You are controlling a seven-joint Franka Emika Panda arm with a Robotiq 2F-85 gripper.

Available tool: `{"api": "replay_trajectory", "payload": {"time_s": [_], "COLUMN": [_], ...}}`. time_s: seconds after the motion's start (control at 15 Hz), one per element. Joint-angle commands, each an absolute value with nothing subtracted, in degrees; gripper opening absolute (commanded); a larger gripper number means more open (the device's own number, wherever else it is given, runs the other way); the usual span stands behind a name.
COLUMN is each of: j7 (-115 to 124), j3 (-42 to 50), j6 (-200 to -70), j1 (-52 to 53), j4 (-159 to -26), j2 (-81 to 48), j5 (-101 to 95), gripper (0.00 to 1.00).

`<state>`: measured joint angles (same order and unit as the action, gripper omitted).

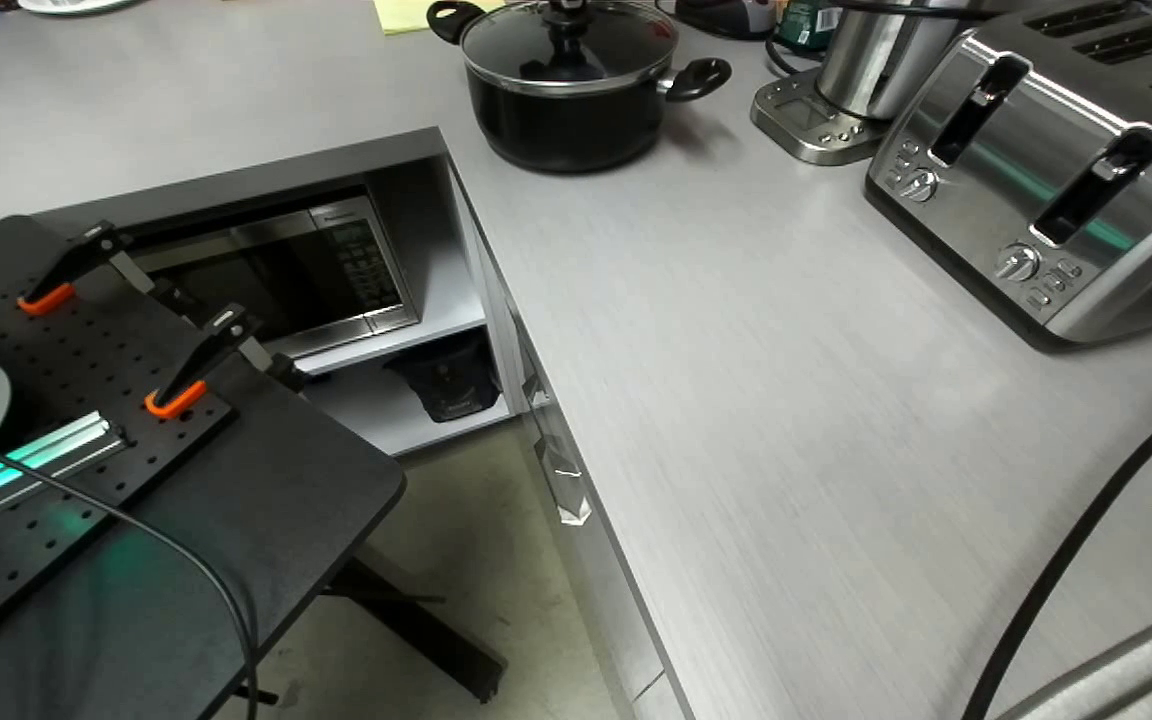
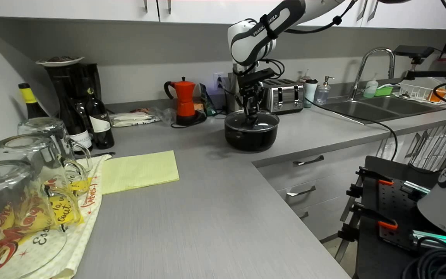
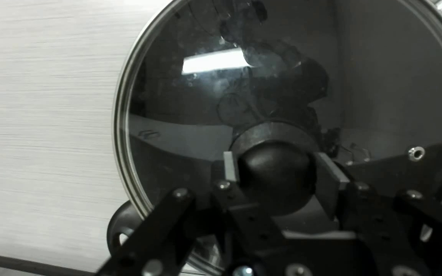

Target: Put the lid on the pot

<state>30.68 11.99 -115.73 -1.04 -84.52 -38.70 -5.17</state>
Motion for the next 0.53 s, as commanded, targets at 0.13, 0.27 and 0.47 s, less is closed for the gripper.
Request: {"api": "replay_trajectory", "payload": {"time_s": [0.13, 0.27, 0.47], "j7": [30.7, 30.6, 29.6], "j3": [11.2, 11.0, 10.3], "j6": [-116.0, -116.0, -115.5], "j1": [-0.5, -0.4, -1.0], "j4": [-84.0, -84.1, -83.9], "j2": [-38.4, -38.3, -38.7], "j5": [-5.1, -5.0, -3.9], "gripper": [0.25, 0.25, 0.25]}}
